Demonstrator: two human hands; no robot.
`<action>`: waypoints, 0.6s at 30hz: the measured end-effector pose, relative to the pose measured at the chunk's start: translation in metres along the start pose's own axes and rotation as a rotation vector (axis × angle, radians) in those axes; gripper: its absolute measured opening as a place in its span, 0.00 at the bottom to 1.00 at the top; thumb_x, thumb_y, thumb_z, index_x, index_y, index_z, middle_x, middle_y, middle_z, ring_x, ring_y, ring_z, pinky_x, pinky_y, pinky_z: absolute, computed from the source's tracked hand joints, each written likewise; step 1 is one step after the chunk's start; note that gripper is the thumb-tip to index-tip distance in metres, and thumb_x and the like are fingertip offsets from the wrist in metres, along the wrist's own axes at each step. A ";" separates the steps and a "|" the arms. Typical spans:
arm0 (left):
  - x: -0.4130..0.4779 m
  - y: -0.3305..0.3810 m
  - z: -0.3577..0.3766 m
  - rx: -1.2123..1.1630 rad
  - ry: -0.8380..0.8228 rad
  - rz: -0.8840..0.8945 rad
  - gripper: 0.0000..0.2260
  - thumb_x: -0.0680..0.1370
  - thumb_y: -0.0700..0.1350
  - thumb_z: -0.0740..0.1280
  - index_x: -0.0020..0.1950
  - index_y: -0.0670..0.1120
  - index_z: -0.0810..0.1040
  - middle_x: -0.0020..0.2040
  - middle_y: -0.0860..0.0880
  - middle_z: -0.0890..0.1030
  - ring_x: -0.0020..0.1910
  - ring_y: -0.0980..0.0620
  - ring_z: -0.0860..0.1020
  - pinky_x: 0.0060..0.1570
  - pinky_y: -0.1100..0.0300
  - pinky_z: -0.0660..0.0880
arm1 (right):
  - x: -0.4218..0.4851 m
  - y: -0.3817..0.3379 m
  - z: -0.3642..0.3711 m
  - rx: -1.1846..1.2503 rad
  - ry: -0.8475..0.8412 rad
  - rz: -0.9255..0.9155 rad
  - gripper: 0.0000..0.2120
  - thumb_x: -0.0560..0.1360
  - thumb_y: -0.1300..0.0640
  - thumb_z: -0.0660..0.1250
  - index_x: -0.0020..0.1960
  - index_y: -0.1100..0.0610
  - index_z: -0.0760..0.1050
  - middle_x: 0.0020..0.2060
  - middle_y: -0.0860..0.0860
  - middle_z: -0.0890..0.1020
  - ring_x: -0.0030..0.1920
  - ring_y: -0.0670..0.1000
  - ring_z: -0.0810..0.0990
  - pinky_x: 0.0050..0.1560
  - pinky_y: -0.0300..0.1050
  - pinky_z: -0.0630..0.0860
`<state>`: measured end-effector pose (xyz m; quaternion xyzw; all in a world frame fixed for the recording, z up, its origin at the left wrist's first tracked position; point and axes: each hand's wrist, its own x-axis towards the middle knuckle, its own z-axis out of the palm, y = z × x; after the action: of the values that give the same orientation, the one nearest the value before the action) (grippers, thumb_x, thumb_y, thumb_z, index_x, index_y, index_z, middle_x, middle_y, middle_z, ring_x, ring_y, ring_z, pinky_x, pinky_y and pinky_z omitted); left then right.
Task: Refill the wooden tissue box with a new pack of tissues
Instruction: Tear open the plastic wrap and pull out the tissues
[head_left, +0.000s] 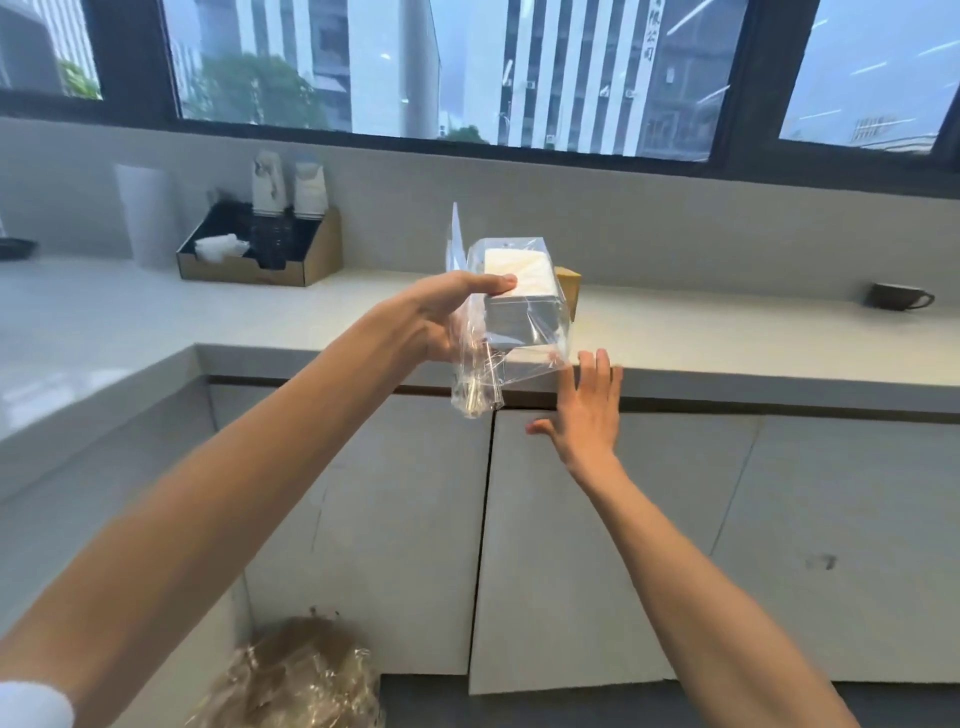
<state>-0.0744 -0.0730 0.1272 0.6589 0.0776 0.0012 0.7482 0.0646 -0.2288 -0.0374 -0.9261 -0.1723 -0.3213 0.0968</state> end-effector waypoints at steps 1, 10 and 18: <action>0.005 0.000 -0.001 -0.008 0.002 -0.008 0.22 0.73 0.43 0.73 0.65 0.43 0.73 0.52 0.41 0.84 0.45 0.42 0.84 0.42 0.45 0.82 | 0.001 -0.002 0.006 0.012 0.042 0.019 0.56 0.55 0.41 0.82 0.72 0.52 0.54 0.67 0.62 0.68 0.74 0.65 0.60 0.76 0.63 0.51; 0.035 -0.010 -0.006 -0.065 -0.047 -0.025 0.12 0.75 0.41 0.72 0.57 0.42 0.76 0.44 0.42 0.85 0.39 0.43 0.84 0.37 0.44 0.82 | 0.007 -0.009 0.028 0.014 0.199 0.074 0.61 0.55 0.41 0.82 0.68 0.52 0.41 0.65 0.60 0.64 0.72 0.65 0.64 0.77 0.61 0.49; 0.042 0.021 -0.013 -0.110 -0.018 -0.180 0.11 0.74 0.42 0.73 0.54 0.42 0.77 0.41 0.44 0.84 0.38 0.45 0.84 0.41 0.49 0.83 | 0.004 -0.015 0.001 0.009 0.026 0.138 0.46 0.60 0.63 0.78 0.69 0.54 0.54 0.67 0.60 0.65 0.72 0.64 0.61 0.76 0.63 0.52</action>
<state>-0.0323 -0.0535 0.1414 0.6071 0.1297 -0.0677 0.7811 0.0629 -0.2139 -0.0347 -0.9311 -0.1084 -0.3250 0.1251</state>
